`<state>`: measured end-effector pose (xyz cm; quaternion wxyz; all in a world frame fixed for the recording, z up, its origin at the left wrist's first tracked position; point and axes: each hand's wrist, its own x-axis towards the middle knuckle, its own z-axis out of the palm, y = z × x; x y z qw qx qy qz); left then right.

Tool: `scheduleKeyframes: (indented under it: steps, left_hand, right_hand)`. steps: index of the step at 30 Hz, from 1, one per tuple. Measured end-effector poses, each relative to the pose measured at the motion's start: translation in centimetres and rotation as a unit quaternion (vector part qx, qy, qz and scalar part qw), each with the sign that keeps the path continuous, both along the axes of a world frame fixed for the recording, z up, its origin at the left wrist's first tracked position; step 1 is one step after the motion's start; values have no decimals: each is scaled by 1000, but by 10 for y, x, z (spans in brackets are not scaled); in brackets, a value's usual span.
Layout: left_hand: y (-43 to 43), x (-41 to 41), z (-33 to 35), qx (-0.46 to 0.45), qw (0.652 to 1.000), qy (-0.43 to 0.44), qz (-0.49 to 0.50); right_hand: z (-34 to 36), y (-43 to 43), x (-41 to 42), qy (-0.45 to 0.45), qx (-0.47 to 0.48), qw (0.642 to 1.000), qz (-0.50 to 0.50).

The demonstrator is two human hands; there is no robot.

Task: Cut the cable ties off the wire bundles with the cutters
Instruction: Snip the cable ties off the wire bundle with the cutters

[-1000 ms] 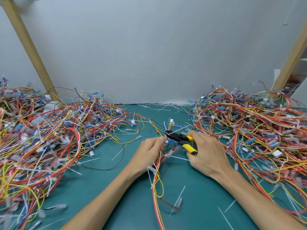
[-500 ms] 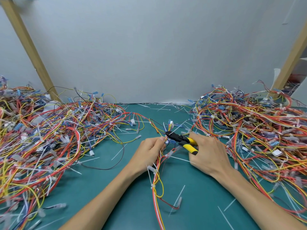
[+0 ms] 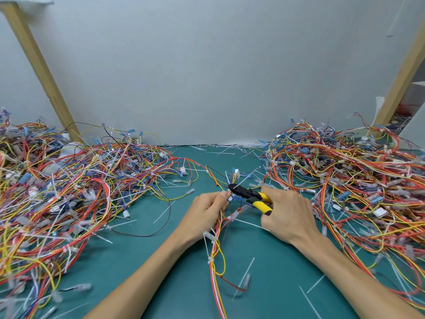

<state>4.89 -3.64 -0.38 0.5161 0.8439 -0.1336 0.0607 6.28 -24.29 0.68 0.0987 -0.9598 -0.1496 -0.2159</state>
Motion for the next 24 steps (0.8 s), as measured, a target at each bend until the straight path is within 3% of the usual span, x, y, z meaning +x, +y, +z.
scheduleKeyframes:
  steps: [17, 21, 24]
  left_hand:
    - [2, 1, -1, -15, 1000, -6, -4]
    - [0, 2, -3, -72, 997, 9, 9]
    - [-2, 4, -2, -105, 994, 19, -1]
  right_hand:
    - [-4, 0, 2, -21, 23, 1000, -8]
    - [-4, -1, 5, -52, 95, 993, -50]
    - [-6, -2, 8, -86, 83, 991, -66]
